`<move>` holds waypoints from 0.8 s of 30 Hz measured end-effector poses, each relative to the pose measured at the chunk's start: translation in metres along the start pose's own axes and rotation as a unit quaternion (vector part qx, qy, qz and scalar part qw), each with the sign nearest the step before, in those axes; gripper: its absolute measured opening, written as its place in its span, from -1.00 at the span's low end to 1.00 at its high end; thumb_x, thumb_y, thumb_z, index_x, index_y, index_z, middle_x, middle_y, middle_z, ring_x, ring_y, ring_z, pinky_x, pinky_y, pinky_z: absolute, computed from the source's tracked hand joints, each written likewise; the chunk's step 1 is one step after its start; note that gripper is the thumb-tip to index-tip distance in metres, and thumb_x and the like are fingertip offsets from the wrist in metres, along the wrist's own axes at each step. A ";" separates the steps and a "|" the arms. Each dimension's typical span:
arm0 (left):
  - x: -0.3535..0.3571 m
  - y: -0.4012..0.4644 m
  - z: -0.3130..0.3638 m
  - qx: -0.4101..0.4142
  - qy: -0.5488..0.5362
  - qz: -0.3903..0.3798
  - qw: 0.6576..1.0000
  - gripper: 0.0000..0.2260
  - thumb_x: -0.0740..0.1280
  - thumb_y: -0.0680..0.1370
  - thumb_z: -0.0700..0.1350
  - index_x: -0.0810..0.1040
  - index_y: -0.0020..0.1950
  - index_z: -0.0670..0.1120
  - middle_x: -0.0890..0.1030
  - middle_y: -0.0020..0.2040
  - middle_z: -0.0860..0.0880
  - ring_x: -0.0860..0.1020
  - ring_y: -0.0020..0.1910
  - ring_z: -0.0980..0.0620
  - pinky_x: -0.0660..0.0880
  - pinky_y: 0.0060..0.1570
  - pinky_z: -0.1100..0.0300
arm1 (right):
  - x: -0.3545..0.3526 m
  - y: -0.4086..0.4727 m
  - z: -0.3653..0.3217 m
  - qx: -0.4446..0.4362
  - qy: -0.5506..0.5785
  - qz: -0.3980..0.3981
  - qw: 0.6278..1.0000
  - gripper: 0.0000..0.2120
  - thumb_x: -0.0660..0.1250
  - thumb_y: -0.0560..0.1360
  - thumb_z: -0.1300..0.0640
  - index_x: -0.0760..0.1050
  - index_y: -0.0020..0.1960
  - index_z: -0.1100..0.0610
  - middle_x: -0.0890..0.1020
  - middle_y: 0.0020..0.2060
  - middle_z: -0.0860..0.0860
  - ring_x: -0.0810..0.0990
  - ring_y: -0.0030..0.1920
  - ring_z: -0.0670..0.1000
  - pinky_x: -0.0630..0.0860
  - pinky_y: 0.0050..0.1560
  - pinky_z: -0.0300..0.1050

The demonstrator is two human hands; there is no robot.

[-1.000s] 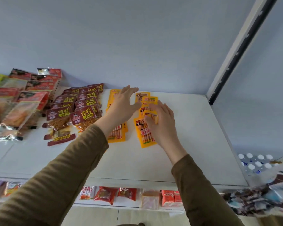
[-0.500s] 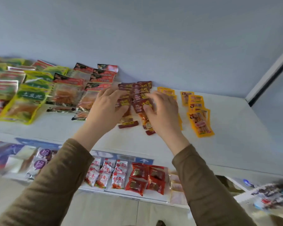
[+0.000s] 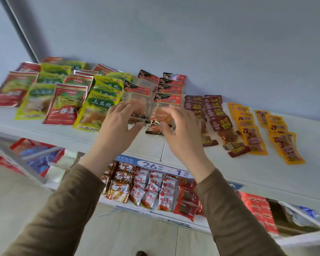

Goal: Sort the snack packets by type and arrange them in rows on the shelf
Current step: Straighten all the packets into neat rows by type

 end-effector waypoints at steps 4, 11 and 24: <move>-0.021 0.003 -0.039 -0.018 0.008 0.008 1.000 -0.56 0.38 0.61 -0.02 0.46 0.49 -0.04 0.49 0.46 -0.06 0.32 0.50 -0.16 0.22 0.45 -0.05 | 0.025 0.020 -0.036 -0.020 0.013 0.012 1.000 -0.66 0.31 0.61 0.00 0.50 0.38 -0.02 0.53 0.35 -0.09 0.36 0.43 0.00 0.24 0.45 0.06; -0.059 -0.011 -0.111 -0.082 0.022 0.016 0.996 -0.52 0.41 0.60 -0.03 0.43 0.50 -0.05 0.50 0.44 -0.07 0.36 0.46 -0.17 0.30 0.42 -0.10 | 0.089 0.045 -0.095 -0.060 0.054 -0.038 0.996 -0.65 0.29 0.61 0.03 0.49 0.39 0.01 0.53 0.34 -0.06 0.34 0.44 0.01 0.19 0.46 0.01; -0.149 -0.004 -0.276 -0.084 0.006 0.020 0.996 -0.50 0.38 0.61 0.01 0.38 0.53 -0.01 0.42 0.51 -0.02 0.30 0.51 -0.12 0.17 0.50 -0.05 | 0.195 0.093 -0.239 -0.053 0.069 -0.029 0.996 -0.56 0.30 0.62 0.02 0.38 0.48 0.05 0.53 0.34 -0.04 0.40 0.39 0.00 0.36 0.41 -0.02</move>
Point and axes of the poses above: each hand's wrist, its own y-axis towards the middle knuckle, its own x-axis out of the palm, z = x × y, the point moved 2 cm from there along y, towards the middle knuckle
